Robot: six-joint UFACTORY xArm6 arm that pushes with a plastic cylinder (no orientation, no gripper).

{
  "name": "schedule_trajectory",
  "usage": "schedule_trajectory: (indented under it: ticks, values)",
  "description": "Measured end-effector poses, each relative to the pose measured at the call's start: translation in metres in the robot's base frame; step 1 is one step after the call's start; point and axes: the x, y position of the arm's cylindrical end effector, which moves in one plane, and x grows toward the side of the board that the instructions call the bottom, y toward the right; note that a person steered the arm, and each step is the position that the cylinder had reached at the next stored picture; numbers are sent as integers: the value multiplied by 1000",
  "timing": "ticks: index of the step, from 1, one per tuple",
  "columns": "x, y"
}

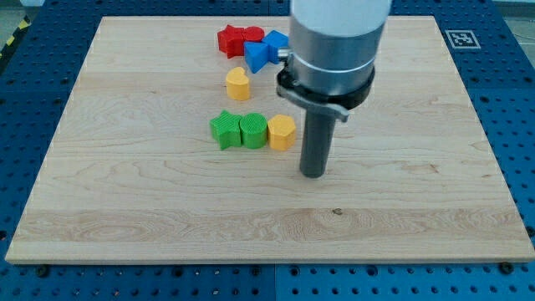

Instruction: Move your hand to the bottom of the yellow heart

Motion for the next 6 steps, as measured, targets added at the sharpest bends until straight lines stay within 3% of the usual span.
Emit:
schedule_trajectory:
  ticks: [2, 5, 6]
  values:
    - [-27, 40]
    - [-63, 36]
    - [-80, 2]
